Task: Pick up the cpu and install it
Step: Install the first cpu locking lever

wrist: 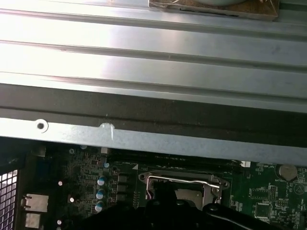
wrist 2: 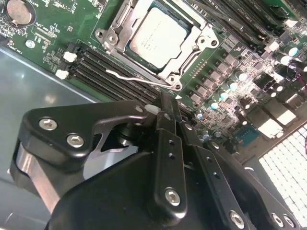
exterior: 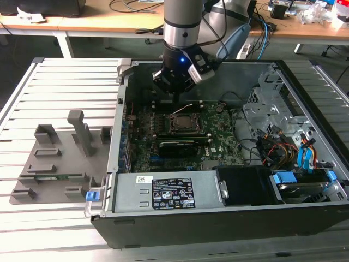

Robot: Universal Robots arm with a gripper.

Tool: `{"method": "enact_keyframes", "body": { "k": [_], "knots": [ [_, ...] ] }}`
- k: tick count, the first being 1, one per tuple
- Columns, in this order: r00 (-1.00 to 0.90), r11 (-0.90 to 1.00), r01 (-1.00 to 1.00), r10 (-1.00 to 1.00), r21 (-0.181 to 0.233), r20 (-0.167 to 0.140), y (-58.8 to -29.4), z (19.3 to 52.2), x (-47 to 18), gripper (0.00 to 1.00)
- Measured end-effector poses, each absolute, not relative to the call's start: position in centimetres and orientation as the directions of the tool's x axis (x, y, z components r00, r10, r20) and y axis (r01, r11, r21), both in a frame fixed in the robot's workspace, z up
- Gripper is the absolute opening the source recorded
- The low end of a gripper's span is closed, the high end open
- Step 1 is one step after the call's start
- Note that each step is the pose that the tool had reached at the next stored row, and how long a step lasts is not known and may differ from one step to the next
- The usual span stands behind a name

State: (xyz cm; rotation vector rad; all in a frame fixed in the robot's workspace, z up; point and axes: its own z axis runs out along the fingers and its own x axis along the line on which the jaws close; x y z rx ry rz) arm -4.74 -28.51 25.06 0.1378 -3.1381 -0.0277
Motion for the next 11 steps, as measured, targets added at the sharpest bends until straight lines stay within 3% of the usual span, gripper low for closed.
{"method": "enact_keyframes", "body": {
  "k": [11],
  "knots": [
    [-0.996, 0.996, -0.088, -0.088, 0.018, 0.000, -28.5, 23.7, -4.7, 0.11]
  ]
}}
